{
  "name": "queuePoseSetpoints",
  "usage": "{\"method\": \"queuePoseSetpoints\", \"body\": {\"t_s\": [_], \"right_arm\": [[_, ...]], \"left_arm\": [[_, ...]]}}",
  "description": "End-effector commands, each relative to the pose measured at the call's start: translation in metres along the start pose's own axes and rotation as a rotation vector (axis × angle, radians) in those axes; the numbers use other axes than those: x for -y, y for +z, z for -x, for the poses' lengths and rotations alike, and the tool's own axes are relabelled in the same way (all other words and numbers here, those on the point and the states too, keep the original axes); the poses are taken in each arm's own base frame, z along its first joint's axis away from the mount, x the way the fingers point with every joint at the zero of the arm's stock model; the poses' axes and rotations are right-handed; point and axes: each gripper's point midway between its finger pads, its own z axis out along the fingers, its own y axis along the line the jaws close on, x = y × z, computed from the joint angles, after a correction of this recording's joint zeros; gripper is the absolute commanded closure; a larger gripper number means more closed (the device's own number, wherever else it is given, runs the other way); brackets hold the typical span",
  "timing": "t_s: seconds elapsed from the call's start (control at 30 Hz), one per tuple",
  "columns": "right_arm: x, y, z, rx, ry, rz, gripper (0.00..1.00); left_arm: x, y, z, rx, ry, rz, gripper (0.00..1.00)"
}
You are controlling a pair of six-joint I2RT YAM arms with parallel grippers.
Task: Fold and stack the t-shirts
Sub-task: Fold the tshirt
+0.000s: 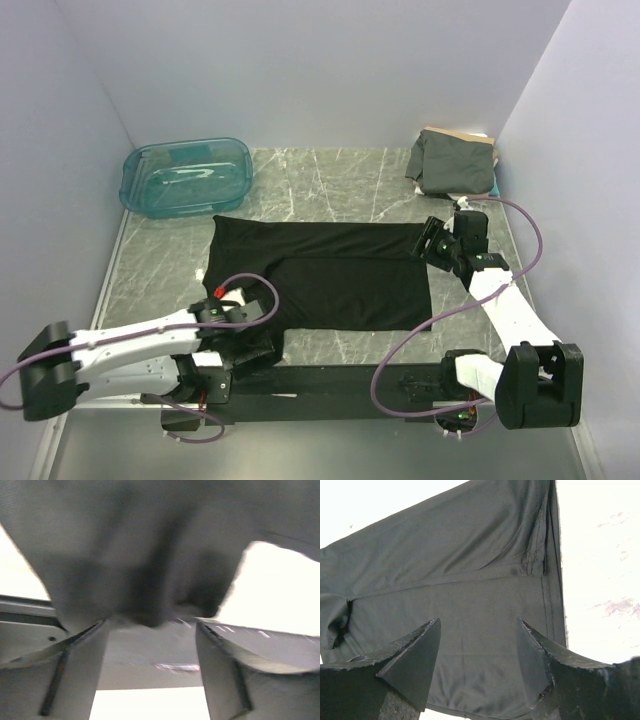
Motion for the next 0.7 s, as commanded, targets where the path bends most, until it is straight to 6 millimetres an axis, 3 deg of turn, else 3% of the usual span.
{"method": "queuePoseSetpoints", "body": {"t_s": [0.0,0.23,0.37,0.53,0.63,0.67], "right_arm": [[0.004,0.003,0.003,0.027,-0.004,-0.009,0.32],[0.006,0.001,0.004,0.037,-0.001,-0.018,0.32],[0.010,-0.001,-0.001,0.036,0.005,-0.026,0.32],[0.015,-0.009,-0.009,0.047,0.041,-0.048,0.32],[0.013,-0.018,-0.022,0.044,0.071,-0.022,0.32],[0.014,-0.020,-0.035,0.014,0.080,-0.012,0.32]], "left_arm": [[-0.014,0.016,-0.010,-0.030,-0.029,0.106,0.29],[-0.016,0.030,-0.006,-0.002,0.015,0.181,0.36],[-0.022,0.038,-0.006,-0.002,0.034,0.221,0.58],[-0.026,0.039,-0.007,-0.007,0.041,0.244,0.75],[-0.021,0.036,-0.003,0.012,0.043,0.227,0.89],[-0.020,0.035,0.000,0.027,0.045,0.224,0.96]]}}
